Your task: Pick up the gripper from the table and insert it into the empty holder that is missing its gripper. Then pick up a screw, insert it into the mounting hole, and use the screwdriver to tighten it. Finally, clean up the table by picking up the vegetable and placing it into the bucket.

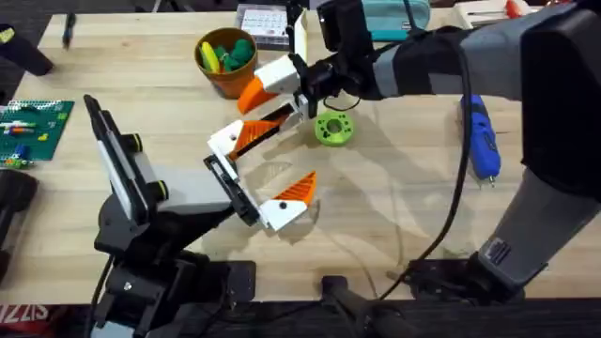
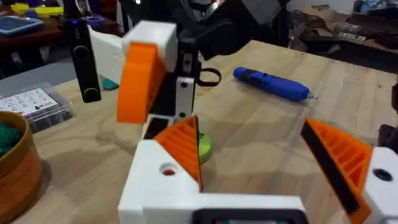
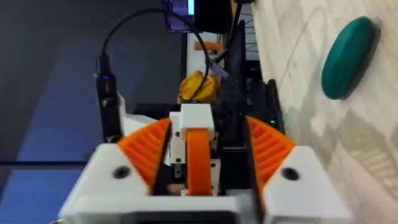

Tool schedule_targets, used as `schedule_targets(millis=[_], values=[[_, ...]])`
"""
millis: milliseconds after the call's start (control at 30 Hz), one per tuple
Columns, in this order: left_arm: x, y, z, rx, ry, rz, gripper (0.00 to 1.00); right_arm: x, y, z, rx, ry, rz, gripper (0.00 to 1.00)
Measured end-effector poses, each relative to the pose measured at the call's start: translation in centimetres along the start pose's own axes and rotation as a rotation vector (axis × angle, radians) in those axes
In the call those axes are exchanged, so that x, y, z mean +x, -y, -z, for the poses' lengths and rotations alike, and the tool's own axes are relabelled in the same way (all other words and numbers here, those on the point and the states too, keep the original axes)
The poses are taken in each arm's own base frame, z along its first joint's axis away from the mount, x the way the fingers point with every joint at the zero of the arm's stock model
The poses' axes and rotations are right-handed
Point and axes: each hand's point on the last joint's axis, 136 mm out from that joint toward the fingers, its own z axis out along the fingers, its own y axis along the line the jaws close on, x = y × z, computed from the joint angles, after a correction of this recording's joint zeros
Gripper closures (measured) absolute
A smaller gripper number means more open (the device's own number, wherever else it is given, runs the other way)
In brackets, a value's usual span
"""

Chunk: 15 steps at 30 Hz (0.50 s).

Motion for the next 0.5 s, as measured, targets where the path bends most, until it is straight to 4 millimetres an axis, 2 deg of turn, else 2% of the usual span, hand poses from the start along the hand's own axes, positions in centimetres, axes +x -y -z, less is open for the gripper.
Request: schedule_targets(millis=[67, 133, 167, 367, 500], values=[[0.0, 0.1, 0.0, 0.004, 0.000, 0.000, 0.014, 0.0, 0.0, 0.1, 0.000, 0.002, -0.002, 0.225], [0.0, 0.1, 0.0, 0.007, -0.001, 0.000, 0.014, 0.0, 0.0, 0.1, 0.000, 0.001, 0.002, 0.062], [0.0, 0.1, 0.0, 0.007, -0.001, 0.000, 0.014, 0.0, 0.0, 0.1, 0.000, 0.002, 0.003, 0.023], [0.0, 0.2, 0.0, 0.009, 0.000, 0.000, 0.014, -0.5, 0.3, 0.3, 0.014, 0.027, 0.001, 0.010], [0.0, 0.2, 0.0, 0.009, -0.001, 0.000, 0.014, -1.3, 0.6, 1.2, 0.036, 0.073, 0.000, 0.010]])
